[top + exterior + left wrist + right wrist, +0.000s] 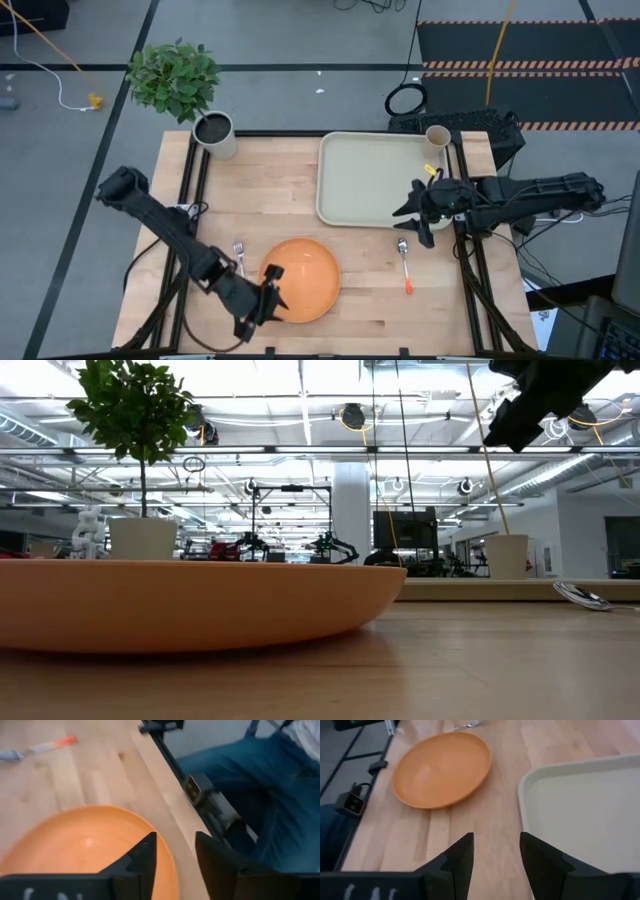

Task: Pick and place plate/cup/fork/spoon on tray
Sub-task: Put the orange plate on the gray tray

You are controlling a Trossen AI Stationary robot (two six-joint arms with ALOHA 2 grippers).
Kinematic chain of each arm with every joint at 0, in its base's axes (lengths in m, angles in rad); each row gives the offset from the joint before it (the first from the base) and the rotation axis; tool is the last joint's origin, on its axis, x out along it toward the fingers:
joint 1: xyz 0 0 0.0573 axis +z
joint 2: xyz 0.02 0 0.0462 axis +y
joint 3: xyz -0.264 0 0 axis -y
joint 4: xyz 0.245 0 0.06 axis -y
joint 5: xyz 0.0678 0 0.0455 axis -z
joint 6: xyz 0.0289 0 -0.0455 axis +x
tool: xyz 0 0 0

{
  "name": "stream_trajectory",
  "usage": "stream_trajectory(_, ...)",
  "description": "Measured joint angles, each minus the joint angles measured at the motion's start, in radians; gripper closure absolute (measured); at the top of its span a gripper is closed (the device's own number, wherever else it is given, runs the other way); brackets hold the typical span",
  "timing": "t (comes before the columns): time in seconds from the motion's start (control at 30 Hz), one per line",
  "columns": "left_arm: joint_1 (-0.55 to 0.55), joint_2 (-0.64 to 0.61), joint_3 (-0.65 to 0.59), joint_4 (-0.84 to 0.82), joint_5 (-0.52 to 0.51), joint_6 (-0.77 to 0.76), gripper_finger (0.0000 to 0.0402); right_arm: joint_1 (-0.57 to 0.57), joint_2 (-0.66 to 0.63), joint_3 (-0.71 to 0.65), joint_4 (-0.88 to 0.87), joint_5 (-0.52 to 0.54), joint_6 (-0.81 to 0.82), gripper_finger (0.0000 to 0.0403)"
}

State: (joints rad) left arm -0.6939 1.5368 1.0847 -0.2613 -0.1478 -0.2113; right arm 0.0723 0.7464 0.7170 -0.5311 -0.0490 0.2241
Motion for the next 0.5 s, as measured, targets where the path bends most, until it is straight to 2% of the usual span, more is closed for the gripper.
stream_trajectory(0.17,-0.05,0.066,0.0,0.0,0.0,-0.028,0.0227,0.026,0.0,0.0,0.032,0.0,0.0,0.025)
stream_trajectory(0.5,-0.081,0.164,0.0,-0.004,0.009,-0.03,0.0224,0.035,0.0,0.0,0.045,0.0,-0.02,0.025)
